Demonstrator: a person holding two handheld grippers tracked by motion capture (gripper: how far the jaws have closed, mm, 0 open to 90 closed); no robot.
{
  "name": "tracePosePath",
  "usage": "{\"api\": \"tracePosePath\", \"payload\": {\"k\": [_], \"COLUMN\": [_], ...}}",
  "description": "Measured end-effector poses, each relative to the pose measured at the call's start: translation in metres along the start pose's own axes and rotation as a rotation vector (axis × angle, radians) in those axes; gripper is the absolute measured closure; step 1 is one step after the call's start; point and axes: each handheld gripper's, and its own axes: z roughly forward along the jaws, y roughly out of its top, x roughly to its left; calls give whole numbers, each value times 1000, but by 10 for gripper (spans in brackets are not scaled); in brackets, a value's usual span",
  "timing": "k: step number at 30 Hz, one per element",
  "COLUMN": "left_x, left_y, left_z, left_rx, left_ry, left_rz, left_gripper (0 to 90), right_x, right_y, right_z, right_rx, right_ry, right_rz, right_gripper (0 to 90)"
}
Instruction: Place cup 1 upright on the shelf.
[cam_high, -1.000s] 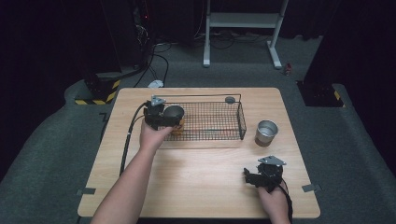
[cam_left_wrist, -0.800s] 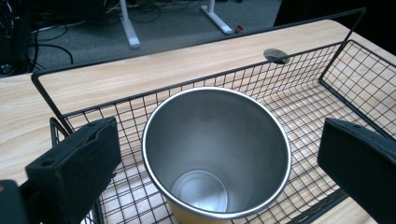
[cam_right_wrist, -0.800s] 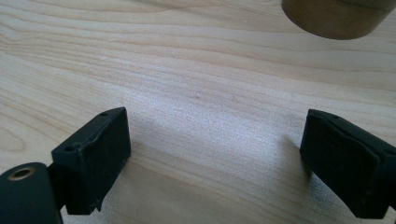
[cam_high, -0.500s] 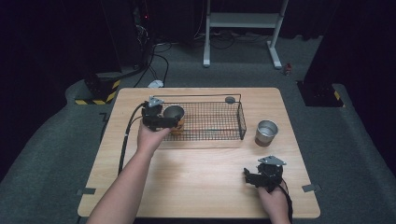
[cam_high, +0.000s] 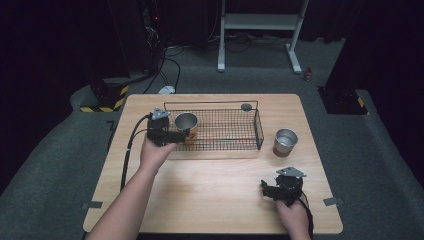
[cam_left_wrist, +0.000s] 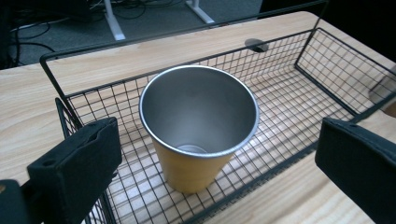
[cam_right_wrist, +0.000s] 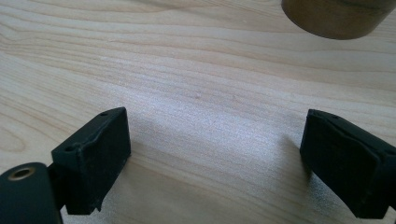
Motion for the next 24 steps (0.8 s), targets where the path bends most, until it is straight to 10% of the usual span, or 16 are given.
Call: {"api": "tracePosePath", "payload": {"k": [24], "left_x": [17], "left_y": [-70], "left_z": [-52], "left_rx": [33], "left_ry": [-7], "left_rz": [15], "left_gripper": [22], "right_x": [0], "right_y": [0], "right_z": [0], "right_rx": [0], "right_ry": [0], "right_rz": [0], "right_gripper": [85]}}
